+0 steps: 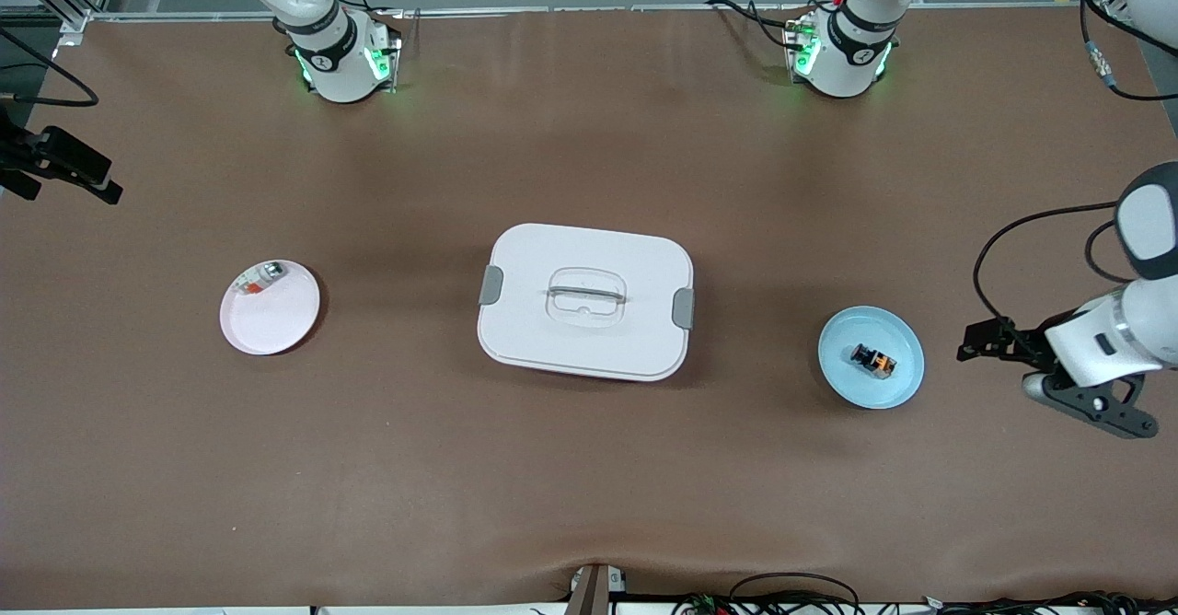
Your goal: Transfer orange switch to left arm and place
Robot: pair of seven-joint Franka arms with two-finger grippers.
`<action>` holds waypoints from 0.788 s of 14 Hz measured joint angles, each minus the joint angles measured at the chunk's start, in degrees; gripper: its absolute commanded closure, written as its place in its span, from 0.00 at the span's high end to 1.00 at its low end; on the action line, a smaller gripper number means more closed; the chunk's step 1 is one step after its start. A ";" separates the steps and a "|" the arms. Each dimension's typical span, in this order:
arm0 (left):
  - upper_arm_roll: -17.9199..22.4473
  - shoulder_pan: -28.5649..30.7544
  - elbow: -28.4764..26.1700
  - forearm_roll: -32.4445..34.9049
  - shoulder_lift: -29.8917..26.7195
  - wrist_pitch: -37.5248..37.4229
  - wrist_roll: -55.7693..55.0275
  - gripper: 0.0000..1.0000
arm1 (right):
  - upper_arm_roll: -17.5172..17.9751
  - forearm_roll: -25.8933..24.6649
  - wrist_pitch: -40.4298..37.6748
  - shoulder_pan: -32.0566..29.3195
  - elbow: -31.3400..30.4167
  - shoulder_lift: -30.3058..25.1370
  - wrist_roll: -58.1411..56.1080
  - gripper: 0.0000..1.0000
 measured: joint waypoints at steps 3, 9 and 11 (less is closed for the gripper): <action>0.08 2.24 0.21 -2.01 -3.42 -6.81 0.00 1.00 | 0.04 0.00 -0.01 0.00 0.01 0.00 0.00 1.00; 9.84 -4.04 1.57 -5.77 -11.72 -11.37 -0.27 1.00 | 0.13 0.00 -0.02 0.00 0.06 0.02 0.00 1.00; 17.58 -8.63 1.49 -9.14 -14.77 -14.70 -0.84 1.00 | 0.16 0.00 -0.02 0.00 0.06 0.02 0.00 1.00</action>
